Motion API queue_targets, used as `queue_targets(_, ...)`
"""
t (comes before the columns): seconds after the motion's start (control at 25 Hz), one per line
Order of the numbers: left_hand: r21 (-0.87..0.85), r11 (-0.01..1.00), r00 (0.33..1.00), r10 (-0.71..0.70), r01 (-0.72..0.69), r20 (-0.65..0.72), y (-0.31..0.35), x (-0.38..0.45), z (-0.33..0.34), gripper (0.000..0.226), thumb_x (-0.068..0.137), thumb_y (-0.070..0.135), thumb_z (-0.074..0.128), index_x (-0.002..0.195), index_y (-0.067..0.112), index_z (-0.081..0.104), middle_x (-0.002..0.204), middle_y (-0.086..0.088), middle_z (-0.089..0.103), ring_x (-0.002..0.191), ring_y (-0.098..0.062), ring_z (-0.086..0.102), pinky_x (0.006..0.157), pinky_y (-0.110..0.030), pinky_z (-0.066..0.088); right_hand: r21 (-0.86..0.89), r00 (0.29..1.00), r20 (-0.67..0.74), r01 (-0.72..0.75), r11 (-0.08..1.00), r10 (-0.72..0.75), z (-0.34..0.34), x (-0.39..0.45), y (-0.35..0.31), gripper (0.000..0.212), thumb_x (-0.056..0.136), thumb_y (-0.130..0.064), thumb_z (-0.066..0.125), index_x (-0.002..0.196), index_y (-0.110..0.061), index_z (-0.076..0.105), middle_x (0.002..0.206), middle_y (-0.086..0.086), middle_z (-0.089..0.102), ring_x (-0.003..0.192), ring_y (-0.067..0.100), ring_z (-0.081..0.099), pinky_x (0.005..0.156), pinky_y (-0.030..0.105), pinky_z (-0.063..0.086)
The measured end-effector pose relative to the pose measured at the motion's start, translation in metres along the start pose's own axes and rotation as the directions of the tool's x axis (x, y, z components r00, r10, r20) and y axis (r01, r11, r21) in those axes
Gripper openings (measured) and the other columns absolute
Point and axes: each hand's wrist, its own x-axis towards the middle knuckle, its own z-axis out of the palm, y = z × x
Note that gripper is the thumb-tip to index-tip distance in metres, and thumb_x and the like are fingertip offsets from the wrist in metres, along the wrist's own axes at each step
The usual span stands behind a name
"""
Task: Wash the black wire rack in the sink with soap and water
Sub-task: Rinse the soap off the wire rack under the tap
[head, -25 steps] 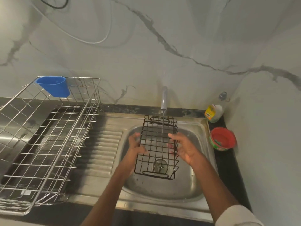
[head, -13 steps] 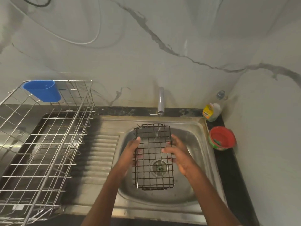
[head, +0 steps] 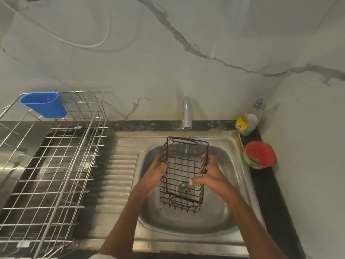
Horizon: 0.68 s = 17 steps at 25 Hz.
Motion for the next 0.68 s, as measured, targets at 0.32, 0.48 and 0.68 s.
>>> queue_targets(0.32, 0.133, 0.987, 0.995, 0.080, -0.087, 0.058, 0.051, 0.061, 0.012, 0.032, 0.110, 0.004, 0.047, 0.130, 0.022, 0.064, 0.130, -0.007, 0.072, 0.124, -0.022, 0.065, 0.118, -0.050, 0.046, 0.363, 0.994, -0.105, 0.064, 0.930, -0.028, -0.033, -0.010, -0.005, 0.022, 0.098, -0.011, 0.067, 0.119, -0.009, 0.065, 0.116, 0.014, 0.075, 0.106, 0.034, 0.074, 0.092, 0.050, 0.059)
queue_targets(0.48, 0.224, 0.973, 0.997, 0.032, -0.048, 0.074, 0.065, 0.091, 0.014, 0.028, 0.097, -0.014, 0.061, 0.107, 0.008, 0.074, 0.110, -0.022, 0.077, 0.112, -0.044, 0.073, 0.101, -0.060, 0.058, 0.263, 0.972, -0.208, 0.164, 0.951, -0.110, -0.017, -0.007, -0.024, 0.014, 0.100, 0.002, 0.060, 0.111, -0.001, 0.068, 0.101, 0.010, 0.080, 0.094, 0.027, 0.078, 0.080, 0.038, 0.064)
queue_targets(0.68, -0.019, 1.000, 1.000, 0.015, -0.016, -0.026, 0.068, 0.085, 0.018, 0.027, 0.107, 0.005, 0.058, 0.131, 0.008, 0.071, 0.111, -0.011, 0.079, 0.103, -0.031, 0.075, 0.095, -0.047, 0.062, 0.288, 0.910, -0.405, 0.217, 0.933, -0.086, 0.024, 0.017, -0.036, 0.015, 0.095, 0.006, 0.065, 0.102, -0.004, 0.073, 0.091, 0.011, 0.079, 0.087, 0.023, 0.078, 0.080, 0.041, 0.065)
